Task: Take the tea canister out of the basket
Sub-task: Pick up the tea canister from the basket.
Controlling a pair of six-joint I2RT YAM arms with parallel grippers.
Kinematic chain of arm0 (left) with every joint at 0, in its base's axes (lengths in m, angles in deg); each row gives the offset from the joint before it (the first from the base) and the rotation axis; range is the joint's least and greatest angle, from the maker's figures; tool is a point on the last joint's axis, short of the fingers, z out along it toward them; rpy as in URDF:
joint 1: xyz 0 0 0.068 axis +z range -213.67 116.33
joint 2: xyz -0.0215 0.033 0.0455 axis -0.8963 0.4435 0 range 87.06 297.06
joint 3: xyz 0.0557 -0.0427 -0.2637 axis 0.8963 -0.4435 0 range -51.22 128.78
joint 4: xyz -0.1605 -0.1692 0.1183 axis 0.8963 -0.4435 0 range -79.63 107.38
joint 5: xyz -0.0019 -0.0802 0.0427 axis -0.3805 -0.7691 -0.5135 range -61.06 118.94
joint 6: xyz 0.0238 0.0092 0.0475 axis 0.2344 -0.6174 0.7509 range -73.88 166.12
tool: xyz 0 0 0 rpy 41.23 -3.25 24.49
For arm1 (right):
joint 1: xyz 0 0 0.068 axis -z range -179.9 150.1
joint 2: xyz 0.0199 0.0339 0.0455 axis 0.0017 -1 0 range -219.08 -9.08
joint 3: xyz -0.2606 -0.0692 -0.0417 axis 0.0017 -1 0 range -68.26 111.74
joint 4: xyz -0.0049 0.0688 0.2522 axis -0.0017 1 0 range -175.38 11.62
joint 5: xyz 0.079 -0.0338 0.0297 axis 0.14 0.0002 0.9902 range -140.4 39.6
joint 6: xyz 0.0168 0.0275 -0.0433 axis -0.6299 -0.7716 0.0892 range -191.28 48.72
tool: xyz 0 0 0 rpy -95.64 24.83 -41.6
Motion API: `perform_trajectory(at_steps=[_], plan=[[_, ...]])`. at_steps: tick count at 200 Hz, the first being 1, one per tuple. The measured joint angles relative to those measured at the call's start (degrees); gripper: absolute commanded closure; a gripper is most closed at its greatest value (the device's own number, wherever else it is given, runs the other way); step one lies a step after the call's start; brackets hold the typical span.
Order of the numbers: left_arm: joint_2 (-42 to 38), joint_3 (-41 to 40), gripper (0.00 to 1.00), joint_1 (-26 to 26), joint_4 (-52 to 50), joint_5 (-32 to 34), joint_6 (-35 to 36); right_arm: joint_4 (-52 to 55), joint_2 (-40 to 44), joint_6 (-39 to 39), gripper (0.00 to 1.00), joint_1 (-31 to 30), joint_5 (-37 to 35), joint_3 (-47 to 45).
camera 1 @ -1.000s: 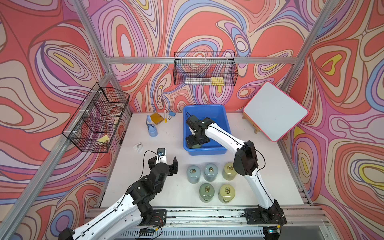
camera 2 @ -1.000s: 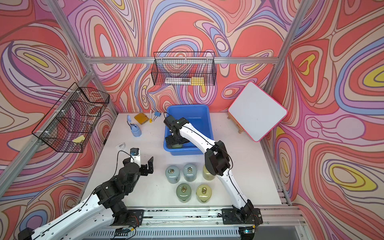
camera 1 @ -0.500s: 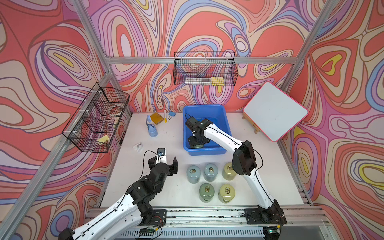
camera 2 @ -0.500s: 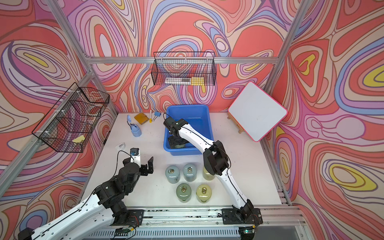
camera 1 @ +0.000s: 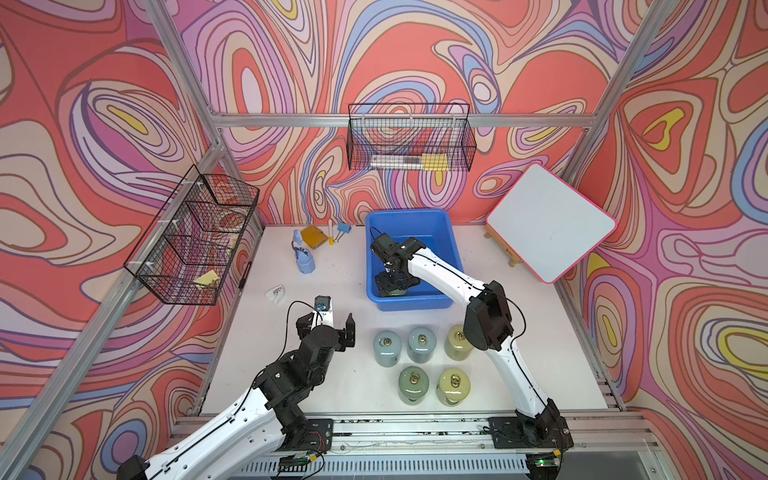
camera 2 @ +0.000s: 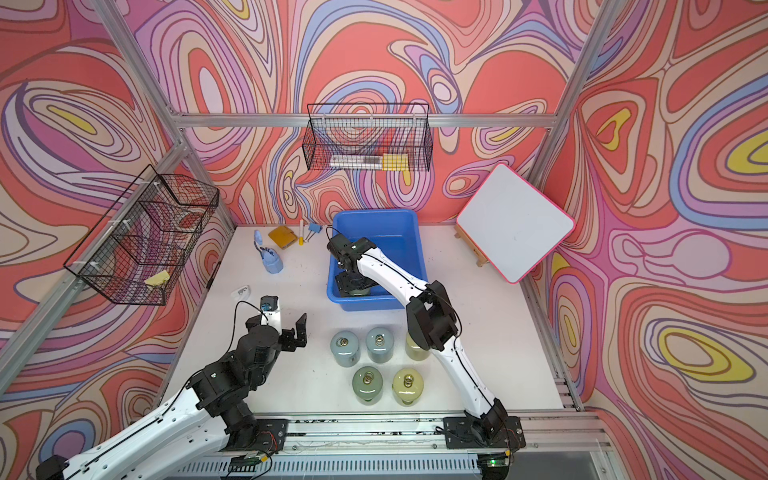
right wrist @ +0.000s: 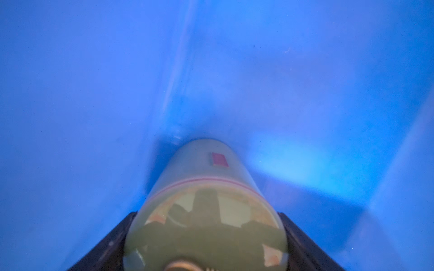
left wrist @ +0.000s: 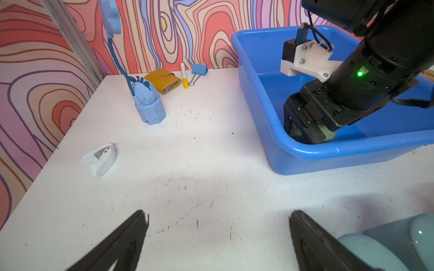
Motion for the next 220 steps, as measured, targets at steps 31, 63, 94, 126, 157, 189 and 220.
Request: perform_trajectory(at_steps=[31, 63, 94, 126, 157, 189, 220], plan=[[0.0, 0.0, 0.01, 0.0, 0.0, 0.0, 0.0, -0.1, 0.0, 0.1, 0.21, 0.0, 0.0, 0.0], [0.0, 0.0, 0.01, 0.0, 0.0, 0.0, 0.0, -0.2, 0.0, 0.6, 0.34, 0.0, 0.0, 0.0], [0.0, 0.0, 0.0, 0.0, 0.0, 0.0, 0.0, -0.2, 0.1, 0.9, 0.35, 0.0, -0.2, 0.0], [0.0, -0.1, 0.01, 0.0, 0.0, 0.0, 0.0, 1.3, 0.3, 1.3, 0.36, 0.2, -1.2, 0.3], [0.0, -0.1, 0.01, 0.0, 0.0, 0.0, 0.0, 3.2, 0.9, 1.7, 0.35, 0.8, -2.0, 0.5], [0.0, -0.1, 0.01, 0.0, 0.0, 0.0, 0.0, 4.3, 3.1, 1.9, 0.35, 1.5, -2.6, 0.5], [0.0, -0.1, 0.01, 0.0, 0.0, 0.3, 0.0, 5.1, 6.2, 1.9, 0.35, 2.5, -2.7, 0.7]])
